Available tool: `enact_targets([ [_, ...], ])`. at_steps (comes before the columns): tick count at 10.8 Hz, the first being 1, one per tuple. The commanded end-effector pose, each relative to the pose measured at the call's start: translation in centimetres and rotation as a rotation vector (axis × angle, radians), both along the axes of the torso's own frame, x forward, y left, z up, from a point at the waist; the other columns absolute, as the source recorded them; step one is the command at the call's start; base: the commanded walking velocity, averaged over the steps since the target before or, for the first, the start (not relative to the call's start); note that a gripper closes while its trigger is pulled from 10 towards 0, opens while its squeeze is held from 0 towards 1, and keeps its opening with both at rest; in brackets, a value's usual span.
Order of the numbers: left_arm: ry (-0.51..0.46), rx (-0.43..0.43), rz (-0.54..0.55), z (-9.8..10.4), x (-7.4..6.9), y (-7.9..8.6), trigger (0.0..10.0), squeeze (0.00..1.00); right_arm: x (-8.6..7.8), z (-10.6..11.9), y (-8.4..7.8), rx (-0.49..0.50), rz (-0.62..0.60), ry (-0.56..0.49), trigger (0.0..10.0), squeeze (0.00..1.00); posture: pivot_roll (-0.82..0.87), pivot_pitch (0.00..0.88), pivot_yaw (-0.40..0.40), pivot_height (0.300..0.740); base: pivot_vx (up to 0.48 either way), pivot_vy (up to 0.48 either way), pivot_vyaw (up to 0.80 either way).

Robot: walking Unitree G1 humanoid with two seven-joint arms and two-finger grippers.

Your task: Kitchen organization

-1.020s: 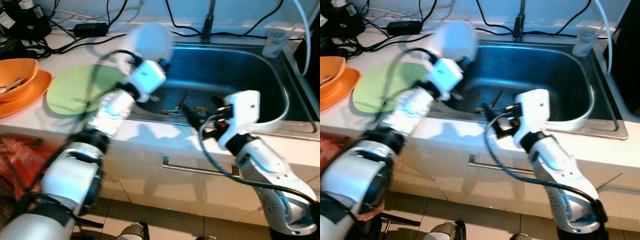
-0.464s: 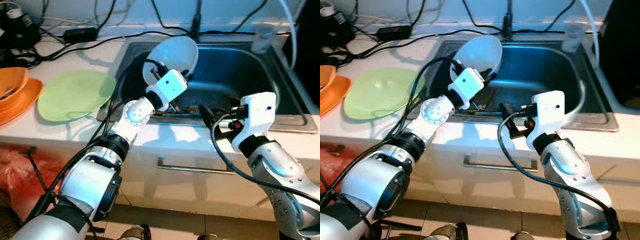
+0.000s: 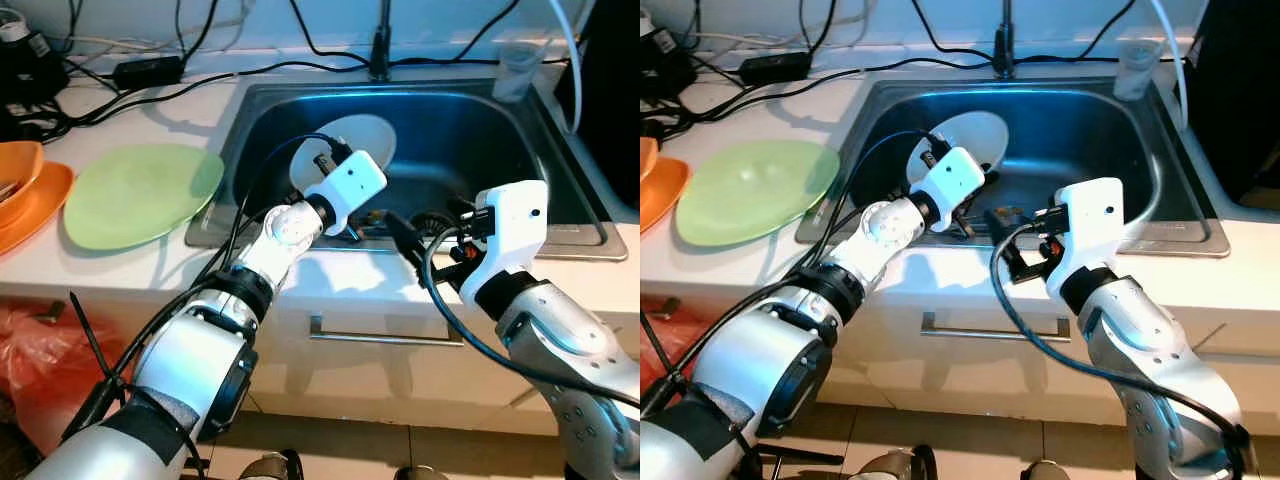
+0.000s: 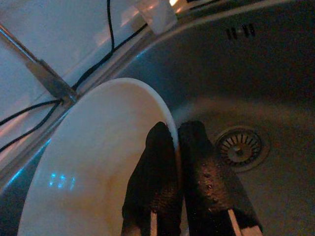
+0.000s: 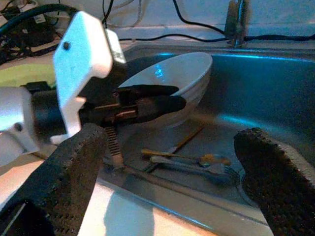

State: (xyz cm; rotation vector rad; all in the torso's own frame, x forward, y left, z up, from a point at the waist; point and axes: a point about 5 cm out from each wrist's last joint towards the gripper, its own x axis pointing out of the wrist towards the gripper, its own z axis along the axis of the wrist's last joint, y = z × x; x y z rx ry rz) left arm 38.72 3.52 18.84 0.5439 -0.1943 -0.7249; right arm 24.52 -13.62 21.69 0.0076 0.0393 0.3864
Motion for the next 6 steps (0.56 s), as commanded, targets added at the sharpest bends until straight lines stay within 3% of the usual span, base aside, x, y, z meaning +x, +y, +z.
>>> enact_targets([
  [1, 0.01, 0.033, 0.027, 0.2, 0.4, 0.5, 0.0, 0.0, -0.3, 0.2, 0.4, 0.002, 0.029, 0.004, 10.0, 0.0, -0.2, 0.149, 0.11, 0.74, 0.0, 0.0, 0.0],
  [3, 0.019, 0.102, 0.061, 0.3, 0.8, 0.6, 0.0, 0.0, -0.8, 0.3, 1.2, 0.014, 0.087, 0.038, 10.0, 0.0, -0.2, 0.157, 0.106, 0.74, 0.0, 0.0, 0.0],
  [6, -0.015, 0.094, 0.148, 1.5, 1.4, 1.1, 0.0, 0.0, -1.2, 1.0, 1.9, 0.028, 0.123, 0.028, 10.0, 0.0, -0.21, 0.164, 0.107, 0.74, 0.0, 0.0, 0.0],
])
